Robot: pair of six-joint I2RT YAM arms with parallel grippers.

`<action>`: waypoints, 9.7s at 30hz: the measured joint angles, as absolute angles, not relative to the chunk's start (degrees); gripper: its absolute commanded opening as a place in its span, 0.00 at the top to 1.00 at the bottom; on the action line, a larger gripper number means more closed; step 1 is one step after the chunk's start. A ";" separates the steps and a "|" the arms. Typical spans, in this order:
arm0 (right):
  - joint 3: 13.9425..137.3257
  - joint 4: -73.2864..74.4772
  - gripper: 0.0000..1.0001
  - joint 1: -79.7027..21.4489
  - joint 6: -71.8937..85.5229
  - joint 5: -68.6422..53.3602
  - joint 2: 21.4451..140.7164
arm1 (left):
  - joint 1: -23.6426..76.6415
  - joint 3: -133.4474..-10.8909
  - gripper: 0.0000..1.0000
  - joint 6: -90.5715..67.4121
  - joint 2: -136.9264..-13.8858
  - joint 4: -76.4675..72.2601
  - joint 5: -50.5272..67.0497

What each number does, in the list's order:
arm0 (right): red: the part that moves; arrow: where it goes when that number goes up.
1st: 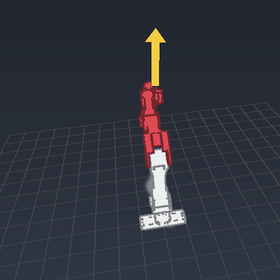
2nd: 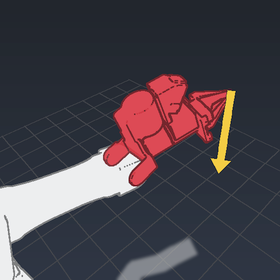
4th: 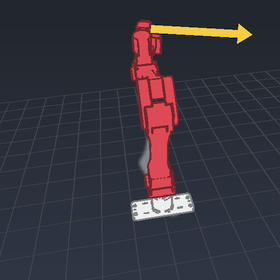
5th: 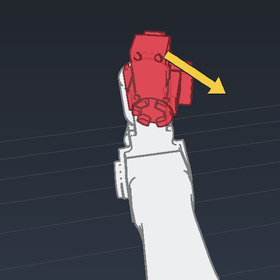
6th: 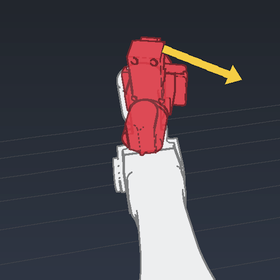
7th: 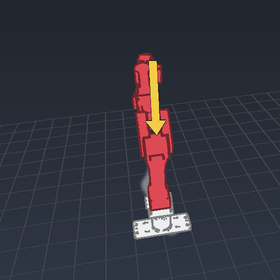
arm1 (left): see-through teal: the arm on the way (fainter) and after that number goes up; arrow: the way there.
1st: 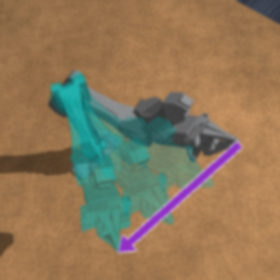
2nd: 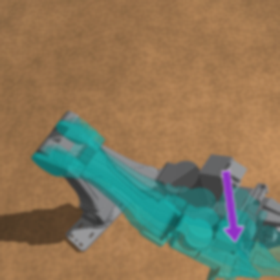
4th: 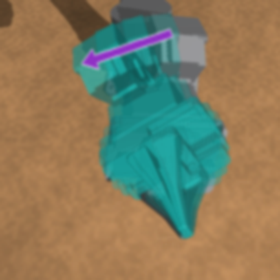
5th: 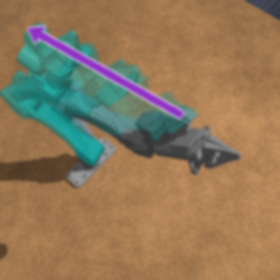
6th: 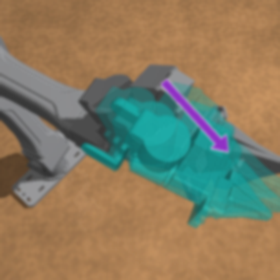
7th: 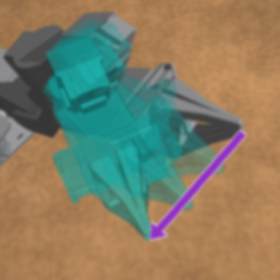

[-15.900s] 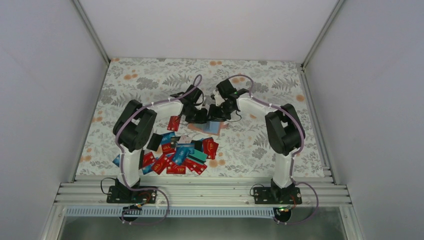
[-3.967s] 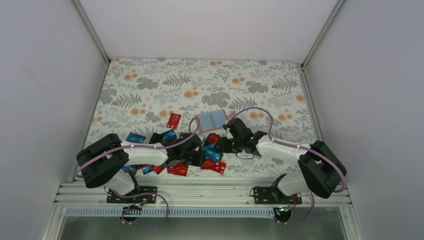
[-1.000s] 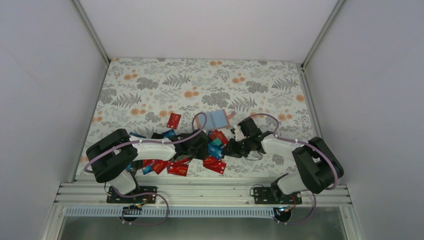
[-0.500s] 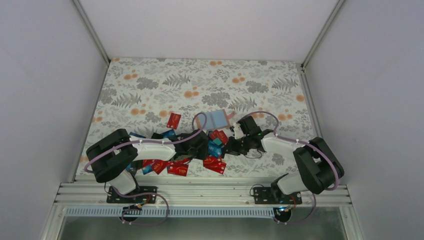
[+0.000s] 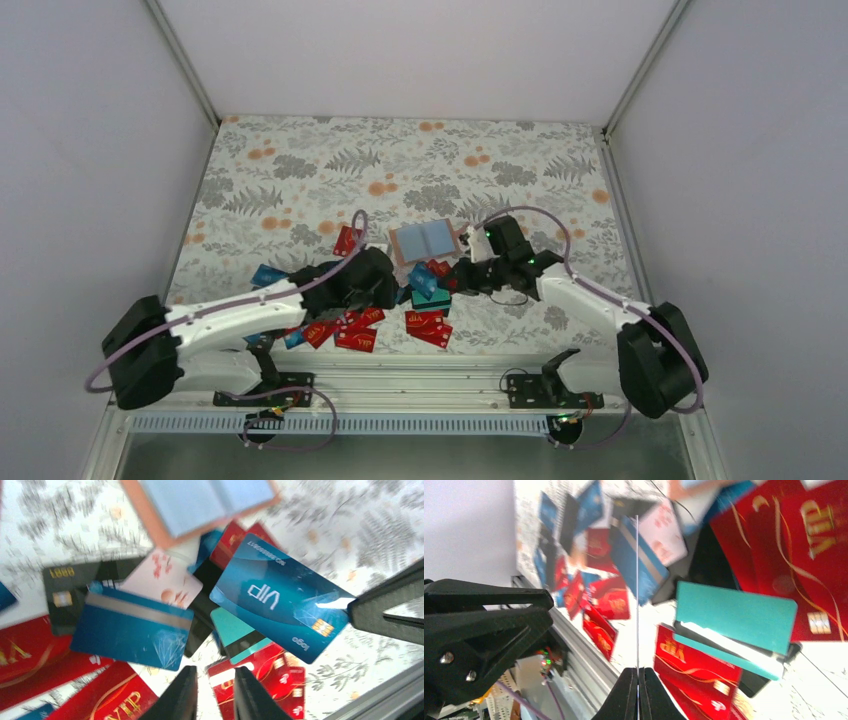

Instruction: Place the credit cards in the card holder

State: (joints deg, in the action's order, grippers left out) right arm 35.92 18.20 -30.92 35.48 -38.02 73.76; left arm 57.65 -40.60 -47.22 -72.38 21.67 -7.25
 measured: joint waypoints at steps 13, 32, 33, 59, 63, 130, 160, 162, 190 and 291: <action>44.23 16.71 0.96 -21.76 38.15 -44.36 67.48 | 51.96 -48.58 0.38 -45.60 -61.32 23.73 -9.43; 56.45 3.79 0.96 -14.83 51.99 -58.08 63.46 | 42.24 -52.25 0.38 -45.17 -64.12 -7.27 12.49; 57.14 3.31 0.96 -14.83 52.56 -58.54 63.33 | 42.17 -52.86 0.39 -45.10 -64.49 -8.23 12.99; 59.53 4.16 0.58 -14.41 53.06 -62.57 61.17 | 41.36 -57.12 0.98 -45.87 -70.78 -23.88 21.67; 61.93 6.90 0.58 -14.44 48.29 -62.63 62.50 | 41.25 -57.14 0.98 -45.69 -70.76 -22.31 21.71; 51.13 -7.66 0.96 -15.09 32.05 -49.50 107.18 | 34.11 -54.22 0.75 -32.88 -100.84 6.07 6.22; 53.89 -6.81 0.96 -16.19 30.63 -50.74 112.03 | 33.87 -54.87 0.79 -32.32 -104.53 5.19 8.51; 54.08 -6.44 0.96 -16.19 31.03 -50.70 112.07 | 33.87 -54.87 0.81 -32.32 -104.55 5.13 8.62; 54.46 -3.40 0.96 -16.27 32.95 -48.93 109.40 | 33.87 -54.87 0.83 -32.34 -104.77 4.80 8.75; 55.96 -3.70 0.96 -26.76 38.11 -34.83 107.83 | 33.12 -54.37 0.91 -32.56 -106.67 -0.25 11.90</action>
State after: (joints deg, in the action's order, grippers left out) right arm 55.96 -3.70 -26.76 38.11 -34.83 107.83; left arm 33.12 -54.37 -32.56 -106.67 -0.25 11.90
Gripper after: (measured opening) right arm 0.045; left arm 0.096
